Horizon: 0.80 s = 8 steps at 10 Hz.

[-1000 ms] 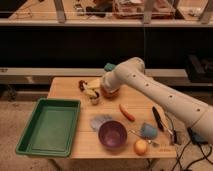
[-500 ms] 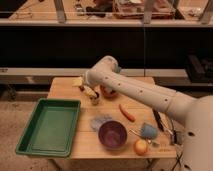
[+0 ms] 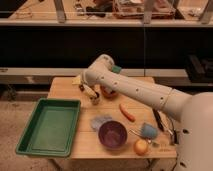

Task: Place banana in tray

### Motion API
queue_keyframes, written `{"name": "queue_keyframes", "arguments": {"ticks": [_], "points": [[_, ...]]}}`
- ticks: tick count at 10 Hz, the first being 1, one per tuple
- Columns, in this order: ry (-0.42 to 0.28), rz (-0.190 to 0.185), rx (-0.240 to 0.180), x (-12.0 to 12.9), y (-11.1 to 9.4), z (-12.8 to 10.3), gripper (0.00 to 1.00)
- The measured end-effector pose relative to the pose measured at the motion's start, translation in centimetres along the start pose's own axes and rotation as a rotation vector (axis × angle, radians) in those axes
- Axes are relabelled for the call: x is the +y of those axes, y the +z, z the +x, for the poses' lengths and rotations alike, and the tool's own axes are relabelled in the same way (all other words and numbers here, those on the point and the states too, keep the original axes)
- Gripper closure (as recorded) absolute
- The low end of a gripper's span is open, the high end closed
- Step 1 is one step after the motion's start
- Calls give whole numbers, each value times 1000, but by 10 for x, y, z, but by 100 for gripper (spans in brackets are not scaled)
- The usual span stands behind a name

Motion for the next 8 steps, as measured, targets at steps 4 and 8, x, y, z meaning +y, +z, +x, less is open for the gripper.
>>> {"name": "queue_keyframes", "arguments": {"ticks": [4, 8], "points": [[-88, -47, -32, 37, 30, -48, 20], [-98, -53, 7, 39, 50, -53, 20]]}}
